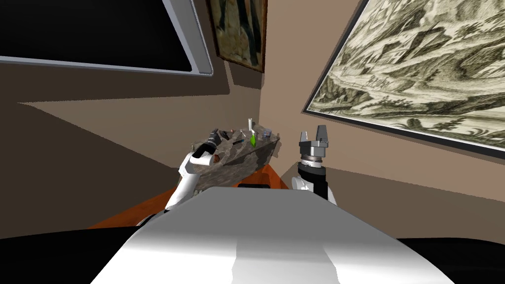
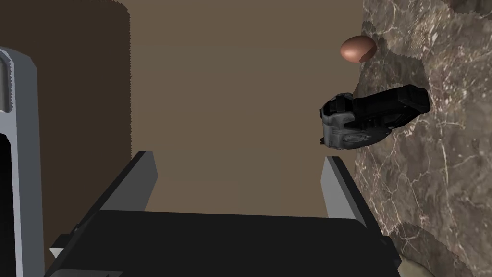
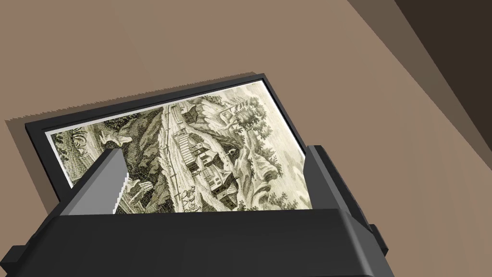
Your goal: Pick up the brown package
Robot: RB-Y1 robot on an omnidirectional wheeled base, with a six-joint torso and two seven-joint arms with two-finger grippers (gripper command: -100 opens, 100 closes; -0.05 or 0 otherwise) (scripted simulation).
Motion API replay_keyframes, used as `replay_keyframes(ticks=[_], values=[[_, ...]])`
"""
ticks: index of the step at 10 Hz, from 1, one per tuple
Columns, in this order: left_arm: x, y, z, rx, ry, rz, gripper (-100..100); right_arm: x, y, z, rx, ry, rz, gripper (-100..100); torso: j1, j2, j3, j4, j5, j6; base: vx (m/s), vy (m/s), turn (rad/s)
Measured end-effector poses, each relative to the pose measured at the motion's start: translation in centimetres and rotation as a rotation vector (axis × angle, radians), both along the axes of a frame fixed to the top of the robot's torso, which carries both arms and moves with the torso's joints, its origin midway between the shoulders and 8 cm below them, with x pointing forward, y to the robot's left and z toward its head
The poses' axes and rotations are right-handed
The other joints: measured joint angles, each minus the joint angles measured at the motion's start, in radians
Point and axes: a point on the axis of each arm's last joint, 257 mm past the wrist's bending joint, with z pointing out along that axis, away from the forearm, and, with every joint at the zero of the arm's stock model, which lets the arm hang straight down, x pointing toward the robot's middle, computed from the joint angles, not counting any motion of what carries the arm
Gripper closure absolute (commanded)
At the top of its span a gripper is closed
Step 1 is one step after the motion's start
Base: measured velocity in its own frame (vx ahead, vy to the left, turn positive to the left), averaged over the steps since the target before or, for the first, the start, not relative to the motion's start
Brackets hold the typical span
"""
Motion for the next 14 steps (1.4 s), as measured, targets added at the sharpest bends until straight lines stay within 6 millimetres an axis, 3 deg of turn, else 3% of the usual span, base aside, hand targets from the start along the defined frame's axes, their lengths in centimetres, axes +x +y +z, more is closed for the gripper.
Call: replay_keyframes(ticks=[10, 14], values=[[1.6, 5.6, -3.9, -0.079, 0.218, 0.135, -100, 0.0, 0.0, 0.0, 0.000, 0.000, 0.000, 0, 0.000, 0.000, 0.000, 0.000, 0.000, -0.001, 0.000, -0.005, -0.076], [1.3, 7.7, -5.7, -0.113, 0.304, 0.196, -100, 0.0, 0.0, 0.0, 0.000, 0.000, 0.000, 0, 0.001, 0.000, 0.000, 0.000, 0.000, -0.001, 0.003, -0.003, -0.104]])
